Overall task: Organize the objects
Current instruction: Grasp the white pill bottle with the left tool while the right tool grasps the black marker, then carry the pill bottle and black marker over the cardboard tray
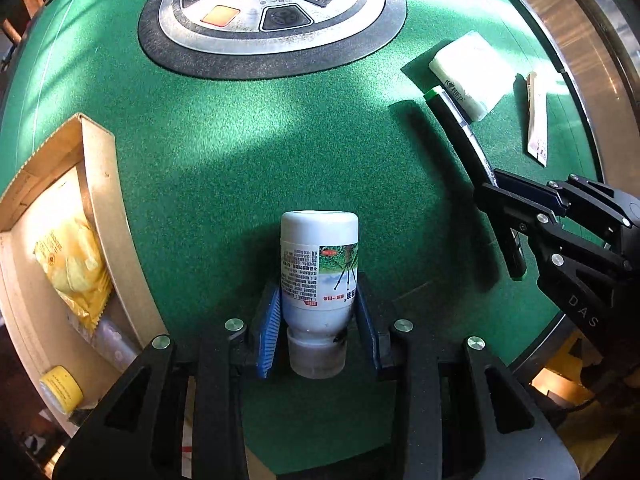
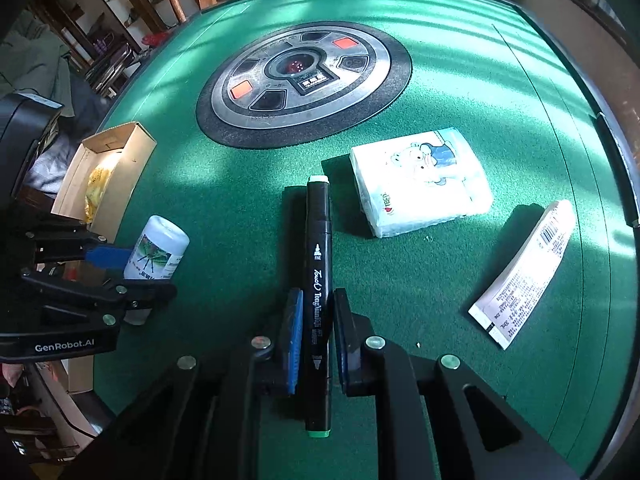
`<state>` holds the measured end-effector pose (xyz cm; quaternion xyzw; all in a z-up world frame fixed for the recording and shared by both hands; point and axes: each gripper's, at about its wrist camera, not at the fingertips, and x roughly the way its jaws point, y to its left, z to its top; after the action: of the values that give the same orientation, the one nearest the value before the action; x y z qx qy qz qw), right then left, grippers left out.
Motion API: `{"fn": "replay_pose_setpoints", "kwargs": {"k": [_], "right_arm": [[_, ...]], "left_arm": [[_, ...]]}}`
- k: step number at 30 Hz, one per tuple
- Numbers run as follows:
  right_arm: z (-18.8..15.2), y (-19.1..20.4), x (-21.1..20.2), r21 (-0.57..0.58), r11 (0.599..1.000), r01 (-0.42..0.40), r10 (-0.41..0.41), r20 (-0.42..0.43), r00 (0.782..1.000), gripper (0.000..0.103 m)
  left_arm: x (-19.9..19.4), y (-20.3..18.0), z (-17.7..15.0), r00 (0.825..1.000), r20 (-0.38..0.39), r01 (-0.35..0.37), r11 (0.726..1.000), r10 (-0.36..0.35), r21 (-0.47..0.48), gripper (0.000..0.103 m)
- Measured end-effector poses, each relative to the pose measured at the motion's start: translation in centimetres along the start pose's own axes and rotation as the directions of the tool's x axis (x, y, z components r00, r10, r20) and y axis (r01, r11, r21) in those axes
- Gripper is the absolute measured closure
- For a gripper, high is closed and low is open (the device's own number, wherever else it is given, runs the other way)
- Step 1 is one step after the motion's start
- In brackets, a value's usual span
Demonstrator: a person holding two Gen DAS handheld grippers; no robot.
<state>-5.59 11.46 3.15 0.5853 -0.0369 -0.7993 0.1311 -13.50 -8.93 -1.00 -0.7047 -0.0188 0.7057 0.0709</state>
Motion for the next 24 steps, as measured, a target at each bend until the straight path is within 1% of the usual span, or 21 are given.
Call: {"fn": "replay_pose_setpoints", "kwargs": {"k": [2, 6, 9, 17, 24], "right_arm": [[-0.2, 0.0, -0.4, 0.003, 1.0, -0.016, 0.016, 0.002, 1.0, 0.09], [-0.5, 0.3, -0.8, 0.008, 0.999, -0.046, 0.046, -0.005, 0.999, 0.09], [-0.6, 0.8, -0.7, 0.001, 0.998, -0.059, 0.059, -0.017, 0.998, 0.09], [-0.5, 2.8, -0.4, -0.055, 0.995, -0.083, 0.08, -0.039, 0.996, 0.09], [-0.4, 4.3, 0.1, -0.087, 0.991, -0.104, 0.1, -0.051, 0.994, 0.09]], "left_arm": [[-0.1, 0.1, -0.6, 1.0, 0.002, 0.017, 1.0, -0.017, -0.013, 0.069], [-0.7, 0.5, -2.0, 0.995, 0.029, 0.095, 0.993, -0.093, -0.077, 0.069], [-0.8, 0.6, -2.9, 0.992, 0.033, 0.121, 0.988, -0.118, -0.098, 0.069], [-1.2, 1.5, -3.3, 0.993, 0.028, 0.116, 0.984, -0.113, -0.136, 0.069], [-1.9, 1.5, -3.0, 0.993, 0.038, 0.12, 0.983, -0.115, -0.141, 0.069]]}}
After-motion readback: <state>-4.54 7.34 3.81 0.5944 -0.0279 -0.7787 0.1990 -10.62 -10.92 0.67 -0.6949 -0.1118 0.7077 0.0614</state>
